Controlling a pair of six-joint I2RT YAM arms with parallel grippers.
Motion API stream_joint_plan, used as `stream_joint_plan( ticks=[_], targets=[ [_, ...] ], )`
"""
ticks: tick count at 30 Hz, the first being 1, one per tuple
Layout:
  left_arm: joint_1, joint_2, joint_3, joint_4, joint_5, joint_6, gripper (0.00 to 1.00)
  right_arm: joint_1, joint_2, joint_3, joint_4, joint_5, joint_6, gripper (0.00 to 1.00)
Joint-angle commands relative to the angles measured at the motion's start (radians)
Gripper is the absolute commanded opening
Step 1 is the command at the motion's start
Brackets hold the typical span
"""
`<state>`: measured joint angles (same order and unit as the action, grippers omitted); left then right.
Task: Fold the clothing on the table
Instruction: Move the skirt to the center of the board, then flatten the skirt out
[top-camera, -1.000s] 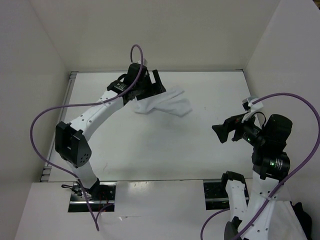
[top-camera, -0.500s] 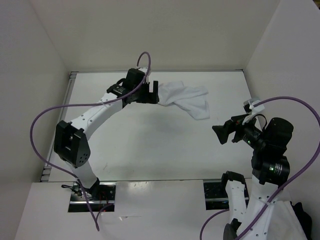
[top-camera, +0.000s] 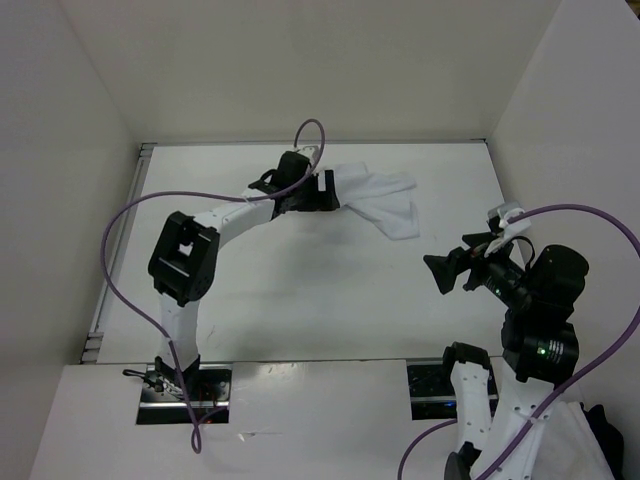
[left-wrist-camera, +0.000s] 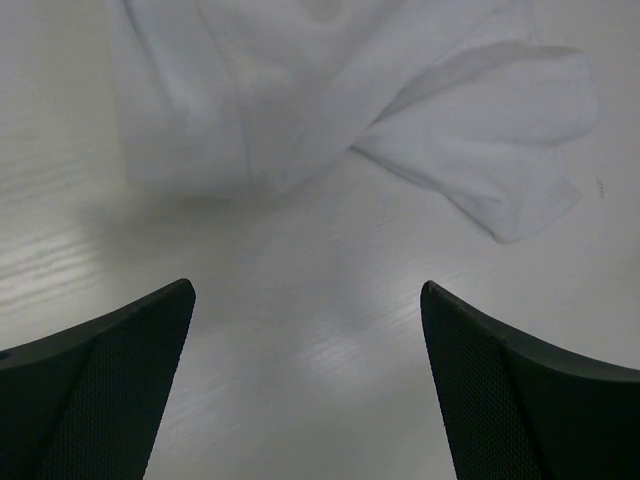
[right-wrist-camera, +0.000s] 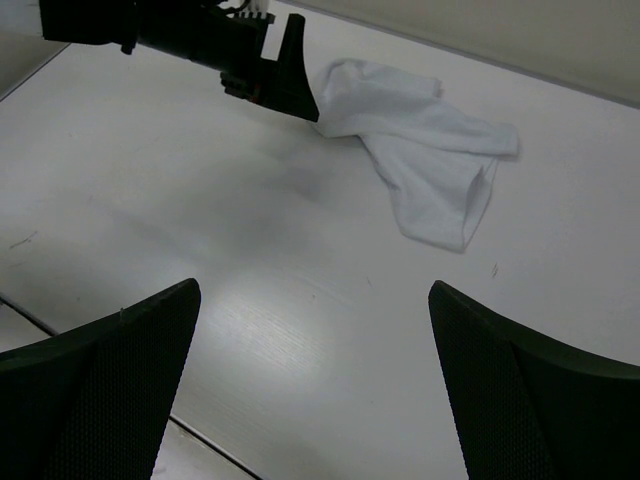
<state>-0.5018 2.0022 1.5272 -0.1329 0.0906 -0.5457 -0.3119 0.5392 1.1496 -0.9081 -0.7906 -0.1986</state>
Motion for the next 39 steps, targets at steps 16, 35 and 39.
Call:
stream_joint_plan(
  ticks=[16,35,39],
  targets=[
    [0.037,0.187,0.151,0.18,-0.118,0.314,0.93,-0.019,-0.045,-0.017,0.055,-0.041,0.019,0.99],
    [0.042,-0.068,-0.002,0.236,-0.017,0.176,0.0,-0.047,-0.094,-0.027,0.083,-0.012,0.057,0.99],
    [0.014,-0.145,0.132,0.127,-0.051,0.207,0.0,-0.047,-0.116,-0.027,0.083,-0.012,0.057,0.99]
  ],
)
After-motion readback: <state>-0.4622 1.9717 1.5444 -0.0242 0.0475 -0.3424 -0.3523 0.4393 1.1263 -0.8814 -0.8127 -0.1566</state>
